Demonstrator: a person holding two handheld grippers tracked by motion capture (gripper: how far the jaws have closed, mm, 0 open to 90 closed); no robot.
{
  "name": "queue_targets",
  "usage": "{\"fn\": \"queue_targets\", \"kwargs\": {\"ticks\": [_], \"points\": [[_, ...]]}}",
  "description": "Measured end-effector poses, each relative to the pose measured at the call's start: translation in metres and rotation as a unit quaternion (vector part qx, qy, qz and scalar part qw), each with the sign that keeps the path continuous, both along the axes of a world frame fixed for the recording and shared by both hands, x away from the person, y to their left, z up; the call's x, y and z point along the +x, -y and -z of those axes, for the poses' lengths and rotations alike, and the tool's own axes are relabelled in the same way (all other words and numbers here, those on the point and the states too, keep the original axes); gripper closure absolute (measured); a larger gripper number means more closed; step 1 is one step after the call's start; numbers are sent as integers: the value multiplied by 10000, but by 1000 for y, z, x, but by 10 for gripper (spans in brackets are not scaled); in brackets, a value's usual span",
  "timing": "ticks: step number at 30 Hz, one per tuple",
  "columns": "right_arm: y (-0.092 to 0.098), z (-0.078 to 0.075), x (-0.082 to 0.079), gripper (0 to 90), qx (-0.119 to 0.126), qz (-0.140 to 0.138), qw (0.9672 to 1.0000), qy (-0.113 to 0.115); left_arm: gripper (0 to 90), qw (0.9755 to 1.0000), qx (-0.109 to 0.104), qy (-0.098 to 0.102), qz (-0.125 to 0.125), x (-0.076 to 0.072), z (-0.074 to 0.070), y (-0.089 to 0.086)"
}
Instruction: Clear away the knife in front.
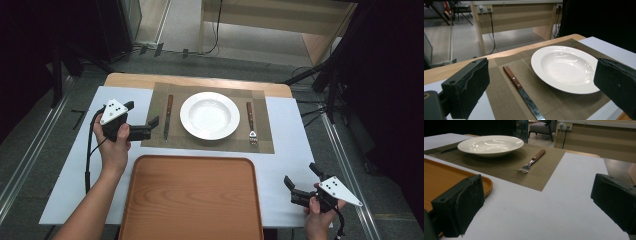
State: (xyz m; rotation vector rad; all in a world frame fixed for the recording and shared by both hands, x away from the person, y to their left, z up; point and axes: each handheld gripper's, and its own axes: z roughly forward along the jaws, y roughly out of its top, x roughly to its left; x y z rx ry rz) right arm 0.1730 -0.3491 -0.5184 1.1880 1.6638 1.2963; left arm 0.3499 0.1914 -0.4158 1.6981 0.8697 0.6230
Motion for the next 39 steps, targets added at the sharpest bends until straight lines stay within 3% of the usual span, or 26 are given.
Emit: {"fn": "queue_targets", "kwargs": {"ticks": [16,25,39], "points": [[0,1,2,0,1,11,10000,-4,0,9995,92,-294,-88,40,9,13],[1,1,2,0,5,-11,10000,-14,0,9988,258,-402,-61,60,8,25],[1,1,3,0,8,-17,10000,-31,0,9965,301,-783,-32,91,9,39]]}}
